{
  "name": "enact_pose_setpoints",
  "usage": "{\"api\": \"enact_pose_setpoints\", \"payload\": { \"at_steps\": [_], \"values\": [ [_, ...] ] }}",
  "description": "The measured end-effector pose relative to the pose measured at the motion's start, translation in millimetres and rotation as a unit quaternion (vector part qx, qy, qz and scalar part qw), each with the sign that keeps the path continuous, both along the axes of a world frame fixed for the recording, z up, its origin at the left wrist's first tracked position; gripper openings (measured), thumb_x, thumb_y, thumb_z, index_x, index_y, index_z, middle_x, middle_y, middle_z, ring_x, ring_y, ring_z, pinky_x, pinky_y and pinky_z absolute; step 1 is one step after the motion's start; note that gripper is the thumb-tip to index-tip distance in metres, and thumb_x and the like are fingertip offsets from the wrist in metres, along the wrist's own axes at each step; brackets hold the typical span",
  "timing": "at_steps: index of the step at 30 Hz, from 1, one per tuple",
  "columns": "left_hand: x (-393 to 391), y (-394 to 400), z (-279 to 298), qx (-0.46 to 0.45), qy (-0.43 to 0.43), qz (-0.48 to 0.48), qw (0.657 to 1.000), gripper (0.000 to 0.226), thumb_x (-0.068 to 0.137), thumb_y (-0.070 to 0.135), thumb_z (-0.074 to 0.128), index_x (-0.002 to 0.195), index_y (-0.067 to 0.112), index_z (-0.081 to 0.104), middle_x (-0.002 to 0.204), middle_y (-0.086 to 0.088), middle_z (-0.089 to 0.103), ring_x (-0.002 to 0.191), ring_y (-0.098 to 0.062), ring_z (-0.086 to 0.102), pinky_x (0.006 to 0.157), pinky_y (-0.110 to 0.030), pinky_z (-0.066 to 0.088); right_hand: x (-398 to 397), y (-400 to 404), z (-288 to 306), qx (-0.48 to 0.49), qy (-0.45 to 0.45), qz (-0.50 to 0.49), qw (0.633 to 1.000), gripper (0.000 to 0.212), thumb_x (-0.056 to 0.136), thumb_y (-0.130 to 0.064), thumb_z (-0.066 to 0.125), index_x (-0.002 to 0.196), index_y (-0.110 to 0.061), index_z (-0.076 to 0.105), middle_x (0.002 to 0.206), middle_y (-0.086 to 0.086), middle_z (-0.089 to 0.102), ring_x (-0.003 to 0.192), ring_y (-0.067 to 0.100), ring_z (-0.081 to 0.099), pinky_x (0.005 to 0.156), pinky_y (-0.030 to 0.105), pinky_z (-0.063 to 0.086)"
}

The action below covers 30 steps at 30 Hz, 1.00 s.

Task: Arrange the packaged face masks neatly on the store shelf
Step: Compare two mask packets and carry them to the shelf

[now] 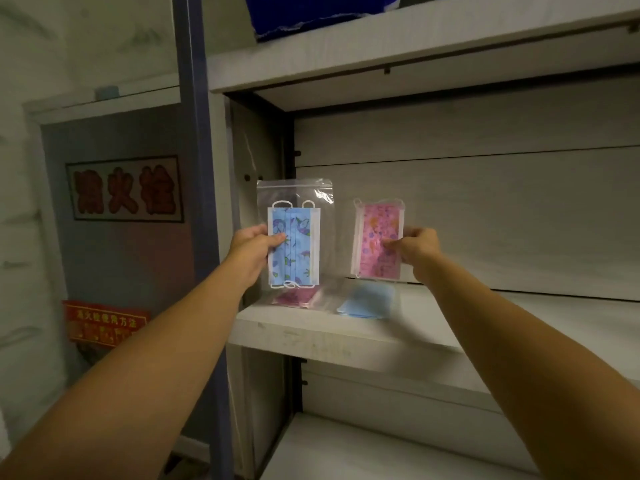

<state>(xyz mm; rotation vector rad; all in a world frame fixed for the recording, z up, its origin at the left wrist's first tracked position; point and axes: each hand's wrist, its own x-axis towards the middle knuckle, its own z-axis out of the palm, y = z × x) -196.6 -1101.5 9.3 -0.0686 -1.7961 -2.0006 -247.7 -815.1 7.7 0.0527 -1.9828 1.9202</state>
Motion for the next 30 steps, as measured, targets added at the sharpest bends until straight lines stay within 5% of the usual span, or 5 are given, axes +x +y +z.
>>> {"api": "enact_pose_setpoints", "payload": {
  "at_steps": [7,15,22,27,30],
  "values": [
    [-9.6,-17.3,12.0,-0.001,0.013,0.016,1.0,0.012,0.09,0.001,0.069,0.092,0.012,0.068,0.094,-0.004,0.075,0.085,-0.018,0.073,0.076,-0.036,0.06,-18.5,-50.9,-16.7,0.0,-0.054,0.061,0.997,0.03,0.08,0.001,0.08,0.104,-0.003,0.063,0.099,0.013,0.07,0.088,0.029,0.069,0.081,0.041,0.059],
    [-26.8,-26.0,18.6,-0.002,0.023,0.041,0.999,0.011,0.091,0.002,0.069,0.094,0.012,0.069,0.095,-0.007,0.076,0.087,-0.022,0.074,0.074,-0.036,0.061,-40.8,-111.3,-45.0,0.065,-0.124,0.093,0.986,0.031,0.071,0.0,0.088,0.089,-0.003,0.062,0.1,0.02,0.073,0.084,0.033,0.073,0.081,0.047,0.061],
    [-36.9,-21.5,26.8,0.008,0.031,0.043,0.999,0.01,0.091,0.002,0.068,0.092,0.012,0.067,0.097,-0.008,0.075,0.087,-0.022,0.074,0.067,-0.033,0.06,-38.0,-124.9,-53.4,0.248,-0.129,0.048,0.959,0.031,0.073,-0.02,0.09,0.091,-0.009,0.067,0.08,0.007,0.068,0.057,0.019,0.061,0.05,0.028,0.049],
    [-42.0,-23.7,25.8,0.003,0.027,0.045,0.999,0.013,0.092,0.004,0.068,0.105,0.008,0.068,0.098,-0.007,0.075,0.088,-0.022,0.074,0.068,-0.033,0.06,-37.4,-124.1,-57.8,0.418,-0.129,0.012,0.899,0.037,0.074,-0.043,0.084,0.081,-0.01,0.069,0.07,0.004,0.066,0.06,0.018,0.065,0.053,0.025,0.05],
    [-43.5,-22.9,24.3,-0.005,0.025,0.042,0.999,0.01,0.092,0.004,0.067,0.099,0.011,0.068,0.098,-0.008,0.075,0.089,-0.023,0.074,0.071,-0.036,0.06,-35.3,-120.8,-57.9,0.497,-0.097,-0.03,0.862,0.049,0.071,-0.054,0.082,0.085,-0.013,0.06,0.091,0.005,0.066,0.09,0.024,0.066,0.07,0.03,0.053]
  ]
}}
